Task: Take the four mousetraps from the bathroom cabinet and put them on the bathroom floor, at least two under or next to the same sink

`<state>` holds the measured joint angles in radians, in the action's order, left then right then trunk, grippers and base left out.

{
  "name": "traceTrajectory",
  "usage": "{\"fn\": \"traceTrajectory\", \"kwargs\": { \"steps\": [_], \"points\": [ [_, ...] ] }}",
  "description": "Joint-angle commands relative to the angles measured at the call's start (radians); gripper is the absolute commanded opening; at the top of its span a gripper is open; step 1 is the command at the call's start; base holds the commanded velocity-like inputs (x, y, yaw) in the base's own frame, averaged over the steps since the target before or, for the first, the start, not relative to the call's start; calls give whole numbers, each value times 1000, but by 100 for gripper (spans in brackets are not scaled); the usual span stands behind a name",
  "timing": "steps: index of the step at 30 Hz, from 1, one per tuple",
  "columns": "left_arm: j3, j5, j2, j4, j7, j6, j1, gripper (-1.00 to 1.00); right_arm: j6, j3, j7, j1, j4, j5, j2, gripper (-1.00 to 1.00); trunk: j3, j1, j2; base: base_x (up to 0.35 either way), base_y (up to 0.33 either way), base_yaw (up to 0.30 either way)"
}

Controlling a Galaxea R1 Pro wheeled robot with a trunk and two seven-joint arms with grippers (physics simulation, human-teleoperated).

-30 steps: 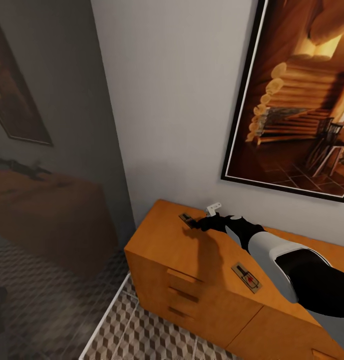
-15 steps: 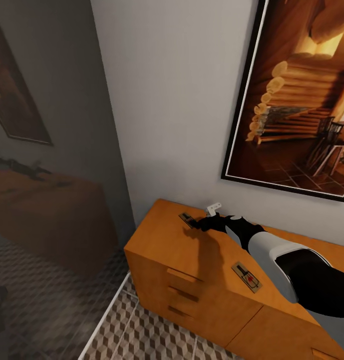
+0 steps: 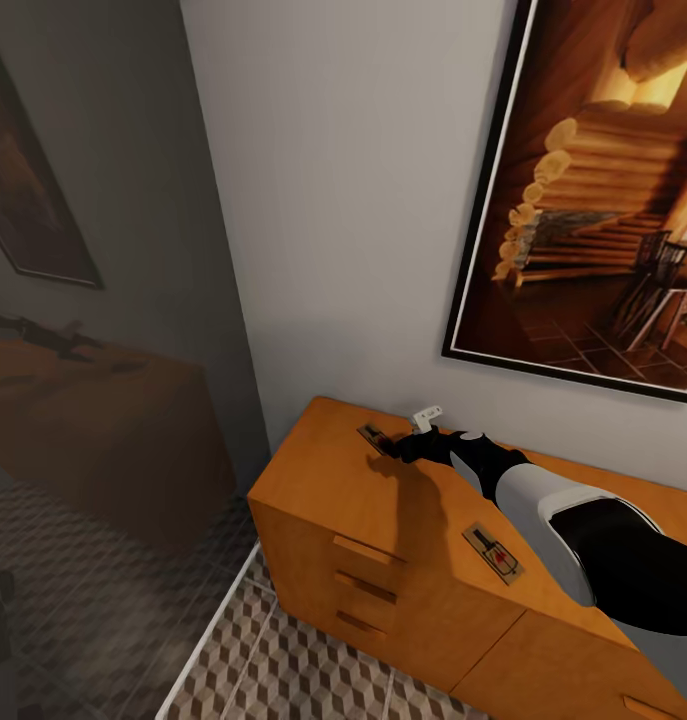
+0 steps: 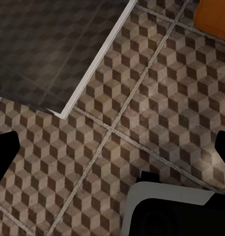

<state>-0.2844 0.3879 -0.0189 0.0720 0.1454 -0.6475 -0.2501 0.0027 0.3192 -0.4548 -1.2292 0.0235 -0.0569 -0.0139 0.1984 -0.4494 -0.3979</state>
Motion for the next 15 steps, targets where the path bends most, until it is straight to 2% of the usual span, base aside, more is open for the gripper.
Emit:
{"fn": "traceTrajectory", "kwargs": {
  "steps": [1,15],
  "points": [
    [-9,2,1,3,5,-4,-1,100,0,6,-2,-1,0,-6,0,100,3,-1,-2,0,0,0],
    [-9,2,1,3,5,-4,-1,100,0,6,-2,-1,0,-6,0,100,15,-1,-2,0,0,0]
  ]
}}
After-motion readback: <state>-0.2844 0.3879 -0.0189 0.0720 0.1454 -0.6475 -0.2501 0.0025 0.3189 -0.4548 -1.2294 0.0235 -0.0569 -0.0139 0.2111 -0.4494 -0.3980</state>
